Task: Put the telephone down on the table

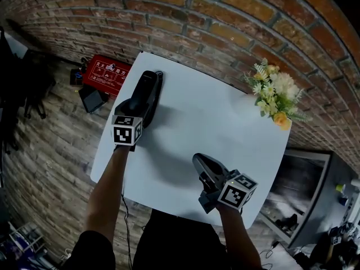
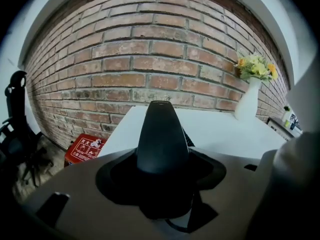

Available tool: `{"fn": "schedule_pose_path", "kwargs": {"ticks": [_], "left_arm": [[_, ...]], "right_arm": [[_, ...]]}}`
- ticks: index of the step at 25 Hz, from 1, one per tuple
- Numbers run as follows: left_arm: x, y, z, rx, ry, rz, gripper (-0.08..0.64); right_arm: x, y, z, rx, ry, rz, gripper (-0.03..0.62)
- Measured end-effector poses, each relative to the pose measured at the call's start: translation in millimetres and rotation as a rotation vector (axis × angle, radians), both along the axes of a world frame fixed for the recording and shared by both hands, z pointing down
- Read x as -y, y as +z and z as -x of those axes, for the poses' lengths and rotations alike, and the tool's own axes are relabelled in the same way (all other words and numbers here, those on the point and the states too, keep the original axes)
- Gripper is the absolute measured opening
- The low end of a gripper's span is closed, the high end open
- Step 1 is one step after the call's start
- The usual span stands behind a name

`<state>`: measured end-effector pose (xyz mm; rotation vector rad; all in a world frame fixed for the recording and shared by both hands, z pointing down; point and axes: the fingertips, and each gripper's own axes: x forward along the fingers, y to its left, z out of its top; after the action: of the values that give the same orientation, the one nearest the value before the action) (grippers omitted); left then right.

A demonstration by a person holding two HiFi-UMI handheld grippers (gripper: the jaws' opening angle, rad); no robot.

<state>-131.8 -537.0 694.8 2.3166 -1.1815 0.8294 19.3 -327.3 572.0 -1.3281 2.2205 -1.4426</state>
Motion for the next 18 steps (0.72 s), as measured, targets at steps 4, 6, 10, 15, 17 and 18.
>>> {"fn": "schedule_pose_path", "kwargs": {"ticks": [4, 6, 10, 15, 17, 18], "left_arm": [[-1, 6, -2, 0.059, 0.004, 0.009, 0.278], [0, 9, -2, 0.085, 0.003, 0.018, 0.278], [0, 11, -2, 0.096, 0.002, 0.028, 0.281], [-1, 12, -2, 0.103, 0.007, 0.035, 0.285], [-1, 11, -2, 0.097, 0.006, 0.042, 0.306], [-2, 9, -2, 0.090, 0.005, 0.042, 0.324]], "right_arm": [[4, 0, -3, -0.006, 0.010, -0.002, 0.023], [5, -1, -4, -0.004, 0.017, -0.004, 0.023], [6, -4, -9, -0.008, 0.028, -0.004, 0.023], [6, -7, -9, -0.010, 0.031, -0.009, 0.023], [5, -9, -7, -0.013, 0.023, -0.014, 0.023], [5, -11, -6, -0.014, 0.020, -0.017, 0.023]]}}
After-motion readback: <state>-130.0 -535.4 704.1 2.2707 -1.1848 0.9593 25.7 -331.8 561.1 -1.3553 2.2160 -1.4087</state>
